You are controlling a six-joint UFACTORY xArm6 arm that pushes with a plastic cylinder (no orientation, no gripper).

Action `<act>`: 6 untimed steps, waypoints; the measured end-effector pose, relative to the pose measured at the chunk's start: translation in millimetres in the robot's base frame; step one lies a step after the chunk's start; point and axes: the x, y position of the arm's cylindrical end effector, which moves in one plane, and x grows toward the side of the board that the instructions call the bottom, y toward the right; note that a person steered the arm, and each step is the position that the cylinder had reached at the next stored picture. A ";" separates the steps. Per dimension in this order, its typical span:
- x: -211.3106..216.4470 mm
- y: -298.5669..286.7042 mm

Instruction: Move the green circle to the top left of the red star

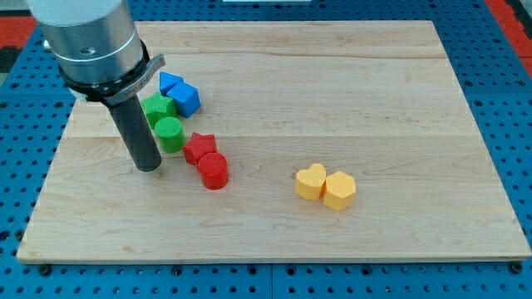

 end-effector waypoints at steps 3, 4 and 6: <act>4.5 1.9; 19.3 1.9; 4.6 24.0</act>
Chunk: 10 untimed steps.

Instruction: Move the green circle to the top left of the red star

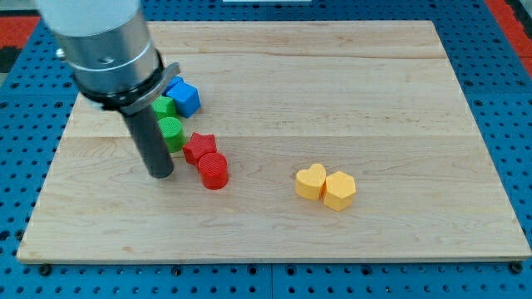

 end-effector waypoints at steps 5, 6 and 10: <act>-41.4 -4.6; -41.4 32.8; -77.4 -91.2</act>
